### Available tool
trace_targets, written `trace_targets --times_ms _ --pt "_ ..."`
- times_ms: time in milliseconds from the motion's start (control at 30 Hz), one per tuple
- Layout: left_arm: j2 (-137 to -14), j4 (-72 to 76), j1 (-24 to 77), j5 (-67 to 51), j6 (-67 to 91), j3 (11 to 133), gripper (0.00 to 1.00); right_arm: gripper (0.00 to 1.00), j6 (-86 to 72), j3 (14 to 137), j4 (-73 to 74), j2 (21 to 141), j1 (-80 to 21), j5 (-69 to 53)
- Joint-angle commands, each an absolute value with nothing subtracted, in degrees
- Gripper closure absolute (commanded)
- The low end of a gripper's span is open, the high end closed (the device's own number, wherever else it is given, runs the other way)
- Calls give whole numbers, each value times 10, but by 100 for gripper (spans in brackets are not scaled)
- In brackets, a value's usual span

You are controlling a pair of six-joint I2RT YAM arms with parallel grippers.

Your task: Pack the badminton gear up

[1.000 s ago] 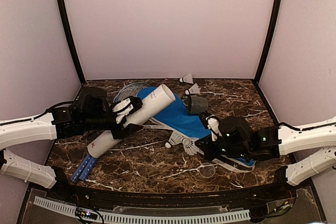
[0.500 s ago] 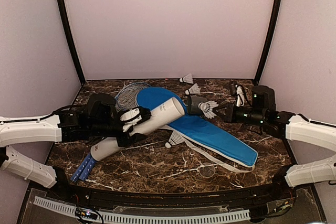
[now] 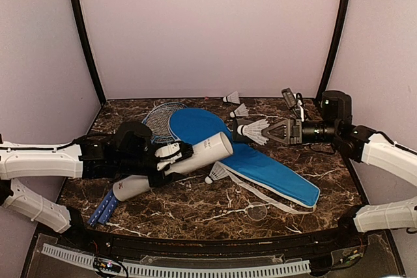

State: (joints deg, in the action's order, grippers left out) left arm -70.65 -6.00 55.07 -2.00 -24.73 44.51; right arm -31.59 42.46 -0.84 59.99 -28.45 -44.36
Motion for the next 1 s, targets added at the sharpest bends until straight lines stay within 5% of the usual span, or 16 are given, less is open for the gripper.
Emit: trace_targets --times_ms 0,433,967 --pt "-710 -56 558 -19 -257 445 43 100 -263 462 60 617 -292 -503" --pt "-717 -61 567 -21 -258 450 43 100 -134 595 231 738 -390 -467" --pt "-717 -64 570 -21 -258 453 43 100 -100 678 257 822 -465 -421"
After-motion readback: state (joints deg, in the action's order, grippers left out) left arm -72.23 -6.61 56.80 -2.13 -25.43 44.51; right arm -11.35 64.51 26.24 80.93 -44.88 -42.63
